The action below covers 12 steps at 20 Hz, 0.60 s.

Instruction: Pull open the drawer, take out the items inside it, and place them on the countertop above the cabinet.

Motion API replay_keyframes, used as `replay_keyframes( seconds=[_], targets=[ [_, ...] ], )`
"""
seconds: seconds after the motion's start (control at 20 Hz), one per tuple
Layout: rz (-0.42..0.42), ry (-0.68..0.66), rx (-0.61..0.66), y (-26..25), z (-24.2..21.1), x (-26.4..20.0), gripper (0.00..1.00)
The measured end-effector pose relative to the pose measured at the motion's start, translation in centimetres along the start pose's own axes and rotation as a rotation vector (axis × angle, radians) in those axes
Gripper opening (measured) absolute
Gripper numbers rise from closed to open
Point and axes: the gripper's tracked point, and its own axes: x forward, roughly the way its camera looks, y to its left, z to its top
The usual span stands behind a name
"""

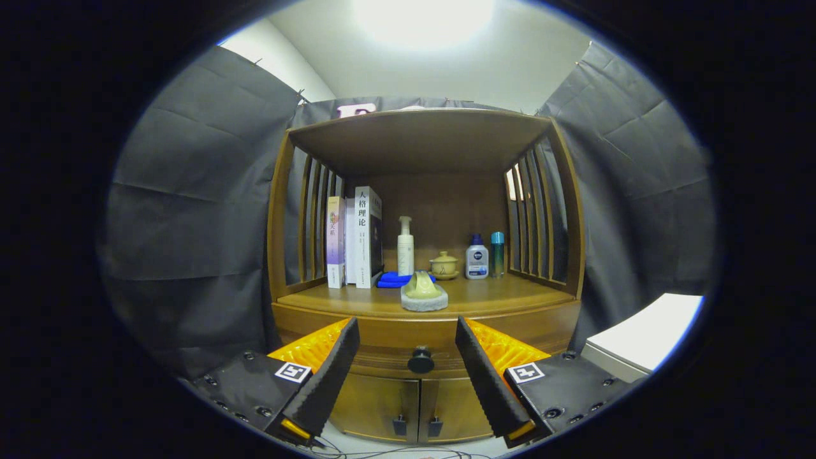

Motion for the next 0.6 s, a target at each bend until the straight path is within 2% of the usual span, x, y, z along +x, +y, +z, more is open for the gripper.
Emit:
replay_keyframes(
  seconds=[0.25, 0.6],
  targets=[
    [0.003, 0.048, 0.019, -0.2, -1.5, -1.8, 0.96],
    [0.003, -0.003, -0.033, -0.2, -0.1, -2.2, 0.96]
  ],
)
